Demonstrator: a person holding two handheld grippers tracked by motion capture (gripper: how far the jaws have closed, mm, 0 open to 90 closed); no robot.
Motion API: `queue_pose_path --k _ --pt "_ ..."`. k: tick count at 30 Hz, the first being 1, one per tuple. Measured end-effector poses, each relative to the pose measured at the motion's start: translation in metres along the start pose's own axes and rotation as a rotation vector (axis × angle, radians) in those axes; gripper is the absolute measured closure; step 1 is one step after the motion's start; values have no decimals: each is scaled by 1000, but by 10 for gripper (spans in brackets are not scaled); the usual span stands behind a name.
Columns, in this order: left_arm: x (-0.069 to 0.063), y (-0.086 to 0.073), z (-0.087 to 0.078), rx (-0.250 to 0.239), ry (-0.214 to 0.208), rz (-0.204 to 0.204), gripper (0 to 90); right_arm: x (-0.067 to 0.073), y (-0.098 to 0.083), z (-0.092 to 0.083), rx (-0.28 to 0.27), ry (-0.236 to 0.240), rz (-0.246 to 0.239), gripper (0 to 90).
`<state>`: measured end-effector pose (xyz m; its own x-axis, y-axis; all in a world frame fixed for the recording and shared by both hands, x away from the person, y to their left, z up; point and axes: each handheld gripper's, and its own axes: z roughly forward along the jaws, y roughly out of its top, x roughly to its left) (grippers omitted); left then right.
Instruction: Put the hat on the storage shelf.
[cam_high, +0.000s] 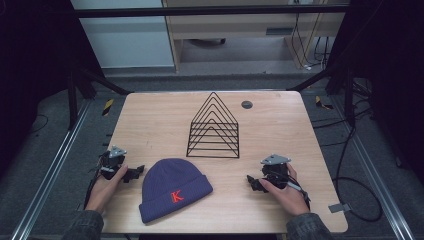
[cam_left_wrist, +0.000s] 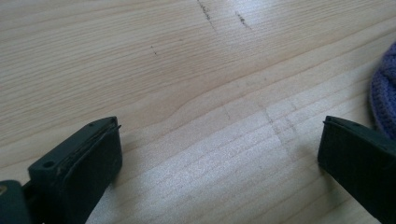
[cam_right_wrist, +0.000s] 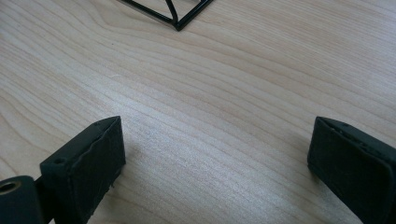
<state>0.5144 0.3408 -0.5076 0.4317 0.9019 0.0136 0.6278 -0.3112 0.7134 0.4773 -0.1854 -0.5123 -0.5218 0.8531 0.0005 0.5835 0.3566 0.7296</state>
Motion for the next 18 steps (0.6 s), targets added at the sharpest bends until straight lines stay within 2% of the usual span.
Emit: queue_pose_path --k 5,7,8,9,13,14,18 --pt "1 2 0 3 -2 -1 4 1 0 1 -1 -5 4 41" --pt "2 2 -2 5 -8 0 49 1 0 0 0 -3 1 49" --pt "2 3 -3 -2 -23 -20 49 2 1 0 2 5 -4 73" --pt "2 4 -4 -6 -30 -28 52 4 5 -2 14 7 -33 108" --pt "-1 8 -12 -11 -41 -21 65 10 9 -6 2 11 -66 113" --pt "-2 9 -15 -21 -48 -24 68 15 11 -9 -8 8 -100 126" --pt "-7 13 -26 -51 -46 -8 79 20 13 -15 -10 18 -107 149"
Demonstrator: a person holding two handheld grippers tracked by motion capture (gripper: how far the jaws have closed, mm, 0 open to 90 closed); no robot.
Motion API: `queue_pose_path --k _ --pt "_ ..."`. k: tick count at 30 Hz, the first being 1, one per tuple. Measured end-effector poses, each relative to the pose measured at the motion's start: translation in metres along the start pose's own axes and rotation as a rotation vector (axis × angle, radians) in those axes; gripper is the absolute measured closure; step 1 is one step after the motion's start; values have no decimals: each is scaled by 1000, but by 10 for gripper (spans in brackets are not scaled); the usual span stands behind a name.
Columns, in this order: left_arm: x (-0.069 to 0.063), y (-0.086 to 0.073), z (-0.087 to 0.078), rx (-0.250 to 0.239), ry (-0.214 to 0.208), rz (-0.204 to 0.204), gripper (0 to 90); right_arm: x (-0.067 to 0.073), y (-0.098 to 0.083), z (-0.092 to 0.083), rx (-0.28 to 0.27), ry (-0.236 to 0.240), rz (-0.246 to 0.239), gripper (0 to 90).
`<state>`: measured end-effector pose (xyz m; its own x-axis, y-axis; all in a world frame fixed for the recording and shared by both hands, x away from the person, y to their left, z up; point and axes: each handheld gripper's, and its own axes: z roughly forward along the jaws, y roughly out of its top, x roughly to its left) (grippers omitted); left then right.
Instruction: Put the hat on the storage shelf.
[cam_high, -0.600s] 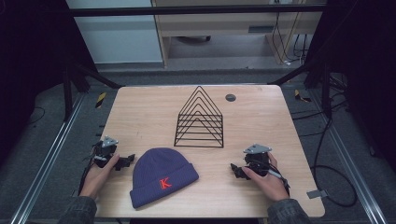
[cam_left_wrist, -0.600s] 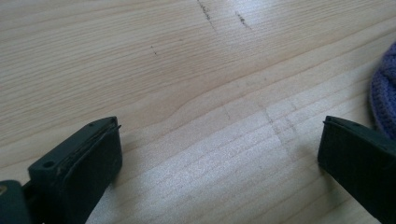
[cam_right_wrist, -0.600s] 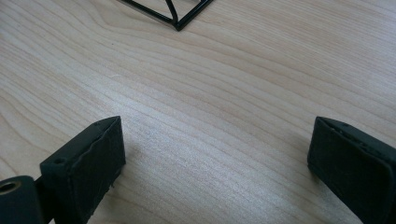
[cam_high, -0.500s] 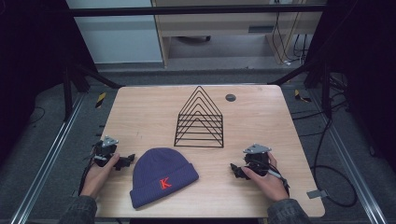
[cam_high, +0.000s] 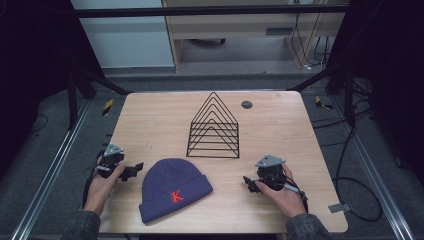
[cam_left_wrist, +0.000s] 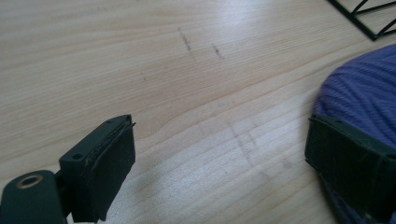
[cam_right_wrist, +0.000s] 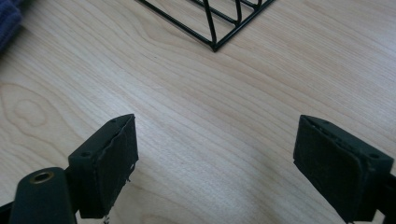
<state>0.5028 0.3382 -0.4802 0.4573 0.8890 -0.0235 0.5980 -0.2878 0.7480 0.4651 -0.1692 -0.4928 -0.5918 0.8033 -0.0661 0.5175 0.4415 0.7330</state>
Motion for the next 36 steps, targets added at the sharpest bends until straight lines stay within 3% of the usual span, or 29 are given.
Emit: queue_pose_path --k 6,8,13,16,19,20,24,29,36 --pt "-13 8 -13 -43 -1 34 119 7 6 -6 -25 32 13 188" --pt "-23 13 -16 -50 -38 47 127 9 10 -8 -44 22 -1 229" --pt "-38 18 -14 -32 -60 73 131 7 12 -9 -55 21 4 276" --pt "-52 23 -7 9 -60 89 141 4 10 -10 -49 22 11 285" --pt "-55 25 -2 39 -60 82 154 3 8 -9 -31 4 19 287" --pt "-58 25 4 80 -60 87 156 2 7 -8 -28 0 20 285" --pt "-56 21 11 132 -75 88 166 1 6 -8 -21 0 30 277" --pt "-56 17 15 185 -109 99 320 4 6 -6 -9 6 21 263" --pt "-59 15 21 219 -143 83 417 4 6 -6 -10 21 30 256"
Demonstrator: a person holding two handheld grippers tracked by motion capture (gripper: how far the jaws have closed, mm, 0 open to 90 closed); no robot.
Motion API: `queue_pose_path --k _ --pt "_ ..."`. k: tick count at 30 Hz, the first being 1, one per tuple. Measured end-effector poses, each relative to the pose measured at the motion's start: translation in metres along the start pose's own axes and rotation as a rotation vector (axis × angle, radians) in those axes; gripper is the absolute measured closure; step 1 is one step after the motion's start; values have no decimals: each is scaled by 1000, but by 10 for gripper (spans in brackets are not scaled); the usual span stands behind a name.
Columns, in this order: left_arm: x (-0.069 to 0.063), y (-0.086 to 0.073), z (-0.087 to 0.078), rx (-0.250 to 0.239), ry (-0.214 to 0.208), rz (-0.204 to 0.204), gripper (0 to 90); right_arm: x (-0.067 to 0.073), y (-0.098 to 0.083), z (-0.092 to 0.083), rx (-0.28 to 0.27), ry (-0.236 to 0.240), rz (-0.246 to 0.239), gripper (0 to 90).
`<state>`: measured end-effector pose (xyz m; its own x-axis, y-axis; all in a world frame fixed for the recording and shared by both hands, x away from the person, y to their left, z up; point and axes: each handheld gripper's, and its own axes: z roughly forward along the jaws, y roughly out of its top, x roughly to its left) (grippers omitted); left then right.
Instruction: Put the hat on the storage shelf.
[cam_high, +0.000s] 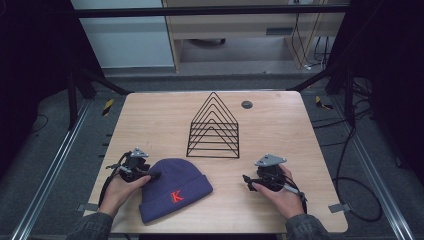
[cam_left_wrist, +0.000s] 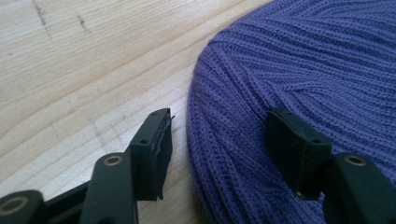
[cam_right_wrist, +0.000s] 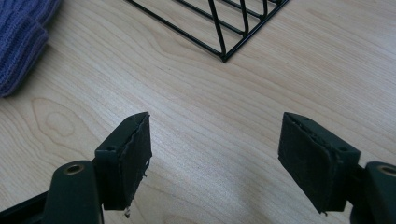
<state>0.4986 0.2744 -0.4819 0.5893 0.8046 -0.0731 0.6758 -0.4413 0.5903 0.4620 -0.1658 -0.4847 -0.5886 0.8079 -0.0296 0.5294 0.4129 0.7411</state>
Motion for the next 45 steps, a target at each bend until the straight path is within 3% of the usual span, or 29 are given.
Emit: queue_pose_path --k 9,15,20,26,30,32,33,38,40,45 --pt "-2 0 -1 18 -57 10 641 1 0 1 9 5 -9 249" --pt "-3 1 -2 27 -53 26 723 1 0 1 10 1 -4 248" --pt "-3 3 -6 10 -19 37 749 0 -1 2 13 0 -7 244" --pt "-7 5 -16 -31 26 63 764 0 -1 2 25 -15 -15 240" --pt "-12 7 -28 -78 67 113 766 -1 -2 1 24 -18 -14 237" --pt "-14 10 -35 -102 114 163 766 -2 -2 2 28 -25 -18 237" --pt "-15 11 -37 -113 126 166 766 -1 -2 2 29 -26 -16 236" --pt "-16 14 -50 -171 133 169 773 -1 -2 2 31 -31 -23 236" --pt "-20 18 -61 -202 148 202 776 -2 -2 1 27 -31 -19 236" --pt "-26 23 -78 -257 154 229 778 -2 -1 0 21 -31 -30 235"
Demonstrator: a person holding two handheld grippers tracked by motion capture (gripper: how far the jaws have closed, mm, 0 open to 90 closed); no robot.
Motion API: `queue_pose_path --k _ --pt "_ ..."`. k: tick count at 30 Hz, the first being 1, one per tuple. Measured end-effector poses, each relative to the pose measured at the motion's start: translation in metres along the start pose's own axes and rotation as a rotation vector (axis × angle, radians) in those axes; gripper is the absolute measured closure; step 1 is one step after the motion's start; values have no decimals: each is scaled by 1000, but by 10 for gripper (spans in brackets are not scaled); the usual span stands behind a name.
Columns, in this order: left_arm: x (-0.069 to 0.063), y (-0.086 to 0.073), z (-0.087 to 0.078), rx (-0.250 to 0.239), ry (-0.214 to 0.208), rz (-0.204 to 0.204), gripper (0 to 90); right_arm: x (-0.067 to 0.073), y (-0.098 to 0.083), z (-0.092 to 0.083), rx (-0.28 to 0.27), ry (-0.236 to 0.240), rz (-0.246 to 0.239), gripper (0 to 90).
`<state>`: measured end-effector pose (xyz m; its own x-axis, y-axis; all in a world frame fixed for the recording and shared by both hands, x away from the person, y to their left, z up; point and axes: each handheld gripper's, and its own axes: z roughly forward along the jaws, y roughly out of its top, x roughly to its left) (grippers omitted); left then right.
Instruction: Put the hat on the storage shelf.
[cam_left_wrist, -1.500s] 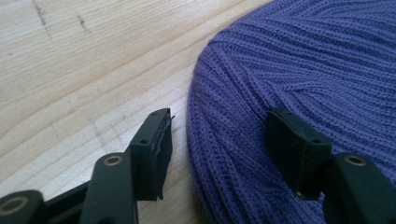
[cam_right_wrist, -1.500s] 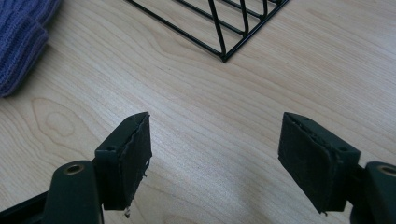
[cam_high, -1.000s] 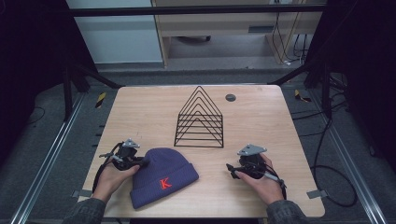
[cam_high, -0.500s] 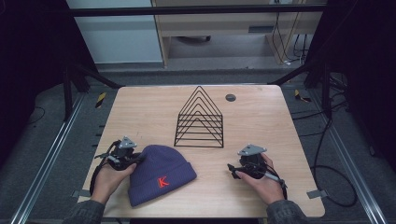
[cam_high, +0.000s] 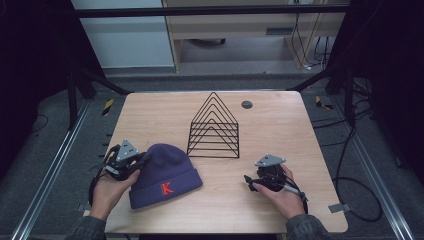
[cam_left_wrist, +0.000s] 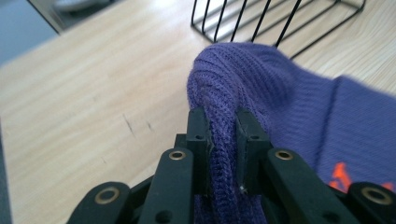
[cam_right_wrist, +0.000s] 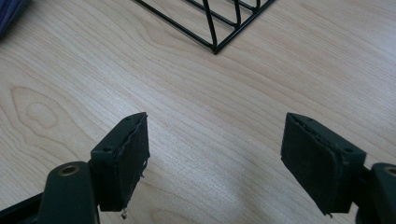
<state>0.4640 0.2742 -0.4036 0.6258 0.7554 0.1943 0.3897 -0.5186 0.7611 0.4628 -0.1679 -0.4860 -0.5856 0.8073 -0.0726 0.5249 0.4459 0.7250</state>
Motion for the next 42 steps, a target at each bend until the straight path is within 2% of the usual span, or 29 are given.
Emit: queue_pose_path --k 2,3,7,10,11,15,20,23,27,28,29,30,32,34,37,38,40,42 --pt "-4 10 -8 -30 -4 16 778 0 1 -2 -9 2 2 234" --pt "-4 10 -8 -30 -4 16 779 0 1 -2 -9 2 2 234" --pt "-10 27 -18 -51 -11 65 779 -3 1 -5 -21 -14 1 231" --pt "-12 39 -25 -56 -10 102 779 -4 1 -8 -29 -16 9 232" --pt "-12 47 -30 -63 -19 116 779 -4 1 -8 -32 -13 10 239" --pt "-11 58 -38 -62 -5 145 779 -6 1 -10 -43 -6 18 248" --pt "-2 70 -52 -77 15 142 778 -9 1 -12 -56 -6 32 241" --pt "4 77 -59 -87 4 136 778 -9 1 -14 -61 3 46 235" --pt "9 90 -65 -84 15 158 778 -8 3 -16 -71 12 48 233" --pt "12 97 -67 -89 19 162 778 -6 4 -17 -76 16 50 234" --pt "12 97 -67 -89 19 162 778 -6 4 -17 -76 16 50 234" --pt "13 105 -70 -99 18 164 778 -3 7 -19 -86 24 45 236" --pt "14 108 -71 -100 20 171 778 0 11 -21 -94 28 38 237" --pt "14 120 -76 -116 22 180 778 1 14 -22 -96 34 32 235" --pt "12 137 -82 -129 34 207 777 6 30 -29 -116 56 0 235" --pt "11 149 -86 -134 38 226 777 8 35 -32 -125 61 -8 237" --pt "11 155 -88 -137 41 232 777 9 39 -34 -131 64 -16 241" --pt "9 171 -92 -152 33 248 777 15 56 -42 -151 75 -46 244"
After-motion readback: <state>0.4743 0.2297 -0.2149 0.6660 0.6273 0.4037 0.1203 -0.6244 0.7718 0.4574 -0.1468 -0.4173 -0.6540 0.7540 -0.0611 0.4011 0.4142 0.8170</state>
